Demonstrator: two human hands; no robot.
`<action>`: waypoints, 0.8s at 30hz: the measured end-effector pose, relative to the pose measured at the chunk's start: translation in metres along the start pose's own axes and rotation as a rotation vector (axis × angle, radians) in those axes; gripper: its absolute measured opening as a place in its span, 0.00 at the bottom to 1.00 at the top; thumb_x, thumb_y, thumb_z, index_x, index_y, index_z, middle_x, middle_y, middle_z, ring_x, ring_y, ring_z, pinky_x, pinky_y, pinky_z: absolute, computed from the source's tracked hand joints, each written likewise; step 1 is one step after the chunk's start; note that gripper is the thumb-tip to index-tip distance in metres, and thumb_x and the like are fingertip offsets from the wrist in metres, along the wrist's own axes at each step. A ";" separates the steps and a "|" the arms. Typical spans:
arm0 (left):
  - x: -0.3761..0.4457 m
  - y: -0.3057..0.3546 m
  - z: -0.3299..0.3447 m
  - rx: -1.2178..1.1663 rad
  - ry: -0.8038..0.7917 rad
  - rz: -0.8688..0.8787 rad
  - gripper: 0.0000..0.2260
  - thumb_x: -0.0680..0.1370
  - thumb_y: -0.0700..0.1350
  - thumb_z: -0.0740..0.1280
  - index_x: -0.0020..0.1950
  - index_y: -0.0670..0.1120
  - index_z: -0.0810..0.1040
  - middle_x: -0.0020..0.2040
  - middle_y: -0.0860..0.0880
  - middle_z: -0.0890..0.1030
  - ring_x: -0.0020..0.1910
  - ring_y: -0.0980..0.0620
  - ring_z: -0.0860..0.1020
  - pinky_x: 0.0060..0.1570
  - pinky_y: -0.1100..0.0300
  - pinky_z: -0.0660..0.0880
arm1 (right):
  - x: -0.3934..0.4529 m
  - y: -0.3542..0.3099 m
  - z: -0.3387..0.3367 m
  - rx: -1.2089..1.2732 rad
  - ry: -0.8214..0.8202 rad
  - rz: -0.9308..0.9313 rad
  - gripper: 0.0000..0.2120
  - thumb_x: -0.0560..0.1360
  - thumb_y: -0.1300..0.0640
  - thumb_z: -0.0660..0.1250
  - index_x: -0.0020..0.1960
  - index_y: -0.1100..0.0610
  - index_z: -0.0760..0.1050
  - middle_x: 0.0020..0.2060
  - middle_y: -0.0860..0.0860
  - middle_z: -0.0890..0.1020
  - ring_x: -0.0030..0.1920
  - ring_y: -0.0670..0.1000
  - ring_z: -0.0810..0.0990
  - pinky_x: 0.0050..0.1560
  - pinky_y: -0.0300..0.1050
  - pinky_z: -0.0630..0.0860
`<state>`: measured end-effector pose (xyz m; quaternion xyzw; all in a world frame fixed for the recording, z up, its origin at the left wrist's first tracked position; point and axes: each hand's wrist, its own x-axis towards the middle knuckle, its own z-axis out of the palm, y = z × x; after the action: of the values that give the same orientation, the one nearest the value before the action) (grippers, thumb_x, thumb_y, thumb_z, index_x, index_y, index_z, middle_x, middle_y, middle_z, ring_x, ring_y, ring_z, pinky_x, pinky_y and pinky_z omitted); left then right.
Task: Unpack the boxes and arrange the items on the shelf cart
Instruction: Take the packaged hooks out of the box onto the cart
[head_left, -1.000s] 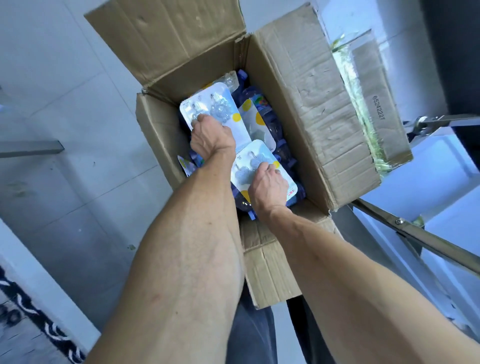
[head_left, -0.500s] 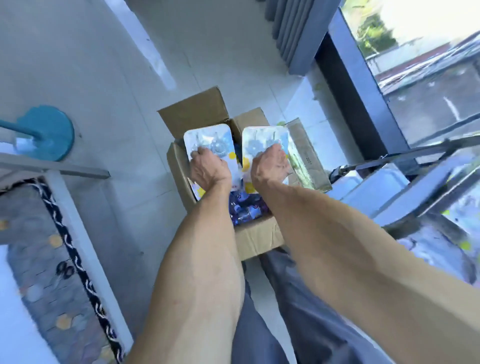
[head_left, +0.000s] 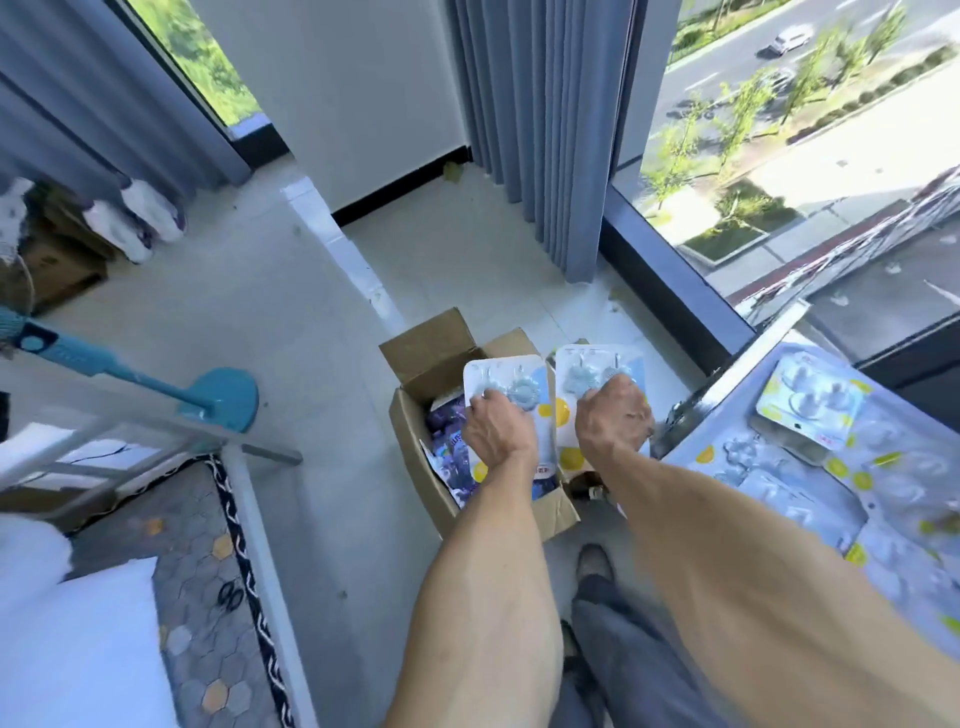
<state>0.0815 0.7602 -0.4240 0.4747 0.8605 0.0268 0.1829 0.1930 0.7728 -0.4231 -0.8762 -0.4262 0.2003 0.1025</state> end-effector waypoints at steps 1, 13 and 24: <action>-0.014 0.007 0.001 0.010 0.003 0.025 0.11 0.78 0.46 0.66 0.59 0.44 0.76 0.58 0.44 0.78 0.58 0.44 0.77 0.50 0.51 0.72 | -0.004 0.012 -0.011 0.004 0.005 0.018 0.09 0.78 0.57 0.61 0.51 0.60 0.77 0.47 0.57 0.82 0.49 0.59 0.82 0.49 0.50 0.77; -0.233 0.140 0.091 0.052 -0.133 0.345 0.12 0.79 0.45 0.62 0.60 0.45 0.76 0.60 0.45 0.79 0.60 0.44 0.77 0.56 0.52 0.72 | 0.008 0.272 -0.111 0.153 0.045 0.398 0.14 0.78 0.57 0.62 0.60 0.61 0.74 0.58 0.61 0.79 0.60 0.63 0.78 0.58 0.52 0.73; -0.440 0.262 0.230 0.213 -0.371 0.581 0.09 0.79 0.44 0.62 0.57 0.45 0.77 0.55 0.45 0.80 0.58 0.44 0.78 0.53 0.51 0.75 | 0.039 0.546 -0.198 0.200 0.008 0.763 0.13 0.78 0.58 0.61 0.60 0.62 0.74 0.57 0.60 0.79 0.58 0.63 0.78 0.54 0.51 0.73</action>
<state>0.5841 0.5105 -0.4533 0.7125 0.6399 -0.0989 0.2702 0.6871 0.4658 -0.4469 -0.9581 -0.0481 0.2610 0.1073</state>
